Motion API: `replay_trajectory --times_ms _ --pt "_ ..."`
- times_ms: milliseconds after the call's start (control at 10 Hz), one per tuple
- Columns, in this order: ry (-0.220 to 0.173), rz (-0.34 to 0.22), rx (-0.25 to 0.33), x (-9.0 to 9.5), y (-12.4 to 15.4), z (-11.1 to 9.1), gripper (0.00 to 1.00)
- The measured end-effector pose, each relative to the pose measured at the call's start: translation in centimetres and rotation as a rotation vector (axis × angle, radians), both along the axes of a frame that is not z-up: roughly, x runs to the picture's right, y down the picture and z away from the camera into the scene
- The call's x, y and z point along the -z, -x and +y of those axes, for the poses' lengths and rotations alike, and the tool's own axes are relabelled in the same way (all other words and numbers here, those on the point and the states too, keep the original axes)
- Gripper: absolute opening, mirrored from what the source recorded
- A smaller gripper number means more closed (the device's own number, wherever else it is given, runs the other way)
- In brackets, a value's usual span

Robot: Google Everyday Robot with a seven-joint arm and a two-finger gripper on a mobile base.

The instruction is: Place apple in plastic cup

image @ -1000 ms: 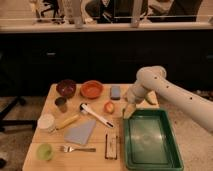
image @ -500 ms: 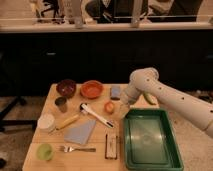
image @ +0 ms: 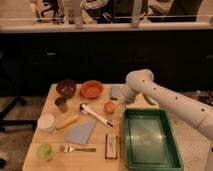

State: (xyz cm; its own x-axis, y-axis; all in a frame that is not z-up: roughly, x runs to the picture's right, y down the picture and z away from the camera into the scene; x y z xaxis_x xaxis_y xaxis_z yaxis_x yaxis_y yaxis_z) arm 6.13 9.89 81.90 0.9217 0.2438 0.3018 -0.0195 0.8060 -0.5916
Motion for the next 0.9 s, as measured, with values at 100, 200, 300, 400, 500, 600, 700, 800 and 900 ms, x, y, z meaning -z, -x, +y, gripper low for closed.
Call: replay_trajectory --times_ms 100,200,300,400,500,600,700,800,900 --pt "0.002 -0.005 -0.001 -0.5 0.4 -0.2 0.8" --pt "0.005 -0.01 -0.004 -1.0 0.9 -0.4 0.8" --pt "0.008 -0.016 -0.012 -1.5 1.1 -0.7 0.8" --pt "0.015 -0.023 -0.025 -2.0 1.3 -0.9 0.8" --pt "0.023 -0.032 -0.044 -2.6 1.4 -1.1 0.8" --pt "0.033 -0.039 -0.055 -3.1 1.5 -1.1 0.8" --pt "0.043 -0.048 -0.071 -3.7 1.7 -1.0 0.8" --pt "0.05 -0.051 -0.08 -4.2 1.7 -0.9 0.8" --pt "0.057 -0.054 -0.087 -4.5 1.8 -0.7 0.8"
